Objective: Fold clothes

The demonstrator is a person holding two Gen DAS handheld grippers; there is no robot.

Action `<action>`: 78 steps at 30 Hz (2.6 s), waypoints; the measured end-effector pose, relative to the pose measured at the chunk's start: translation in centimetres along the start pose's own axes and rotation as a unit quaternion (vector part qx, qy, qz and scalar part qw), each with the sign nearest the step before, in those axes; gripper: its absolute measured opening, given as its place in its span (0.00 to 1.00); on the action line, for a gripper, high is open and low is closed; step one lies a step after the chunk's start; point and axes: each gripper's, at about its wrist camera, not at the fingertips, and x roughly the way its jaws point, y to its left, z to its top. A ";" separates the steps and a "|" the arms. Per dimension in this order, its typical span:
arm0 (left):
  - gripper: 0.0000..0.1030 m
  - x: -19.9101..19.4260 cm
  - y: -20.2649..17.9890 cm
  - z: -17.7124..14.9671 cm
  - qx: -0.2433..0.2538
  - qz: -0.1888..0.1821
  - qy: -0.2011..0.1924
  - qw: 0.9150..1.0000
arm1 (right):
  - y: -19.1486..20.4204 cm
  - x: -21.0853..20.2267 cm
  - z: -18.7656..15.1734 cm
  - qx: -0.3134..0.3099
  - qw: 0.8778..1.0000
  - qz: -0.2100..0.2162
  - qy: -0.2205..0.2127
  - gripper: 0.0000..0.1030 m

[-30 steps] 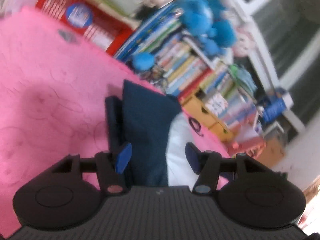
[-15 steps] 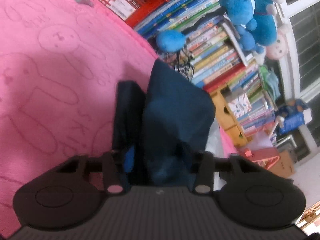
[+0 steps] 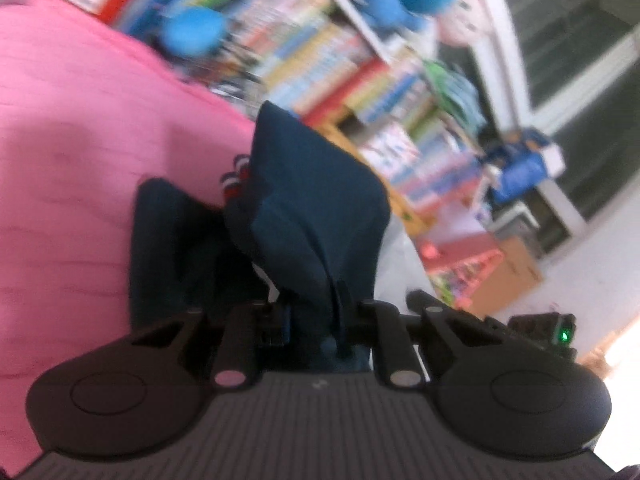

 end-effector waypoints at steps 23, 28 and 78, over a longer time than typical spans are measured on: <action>0.37 -3.4 -1.6 -7.0 0.121 0.215 -0.070 0.967 | 14.4 -2.0 -17.9 -0.535 0.831 -0.149 -0.022 0.74; 0.38 -4.1 -0.4 -7.6 0.104 0.197 -0.083 0.971 | 15.5 1.6 -17.6 -0.522 0.831 -0.190 -0.041 0.47; 0.54 1.0 -9.3 -15.5 0.337 0.300 -0.070 0.890 | 7.3 -10.4 -17.0 -0.309 0.907 -0.284 -0.032 0.67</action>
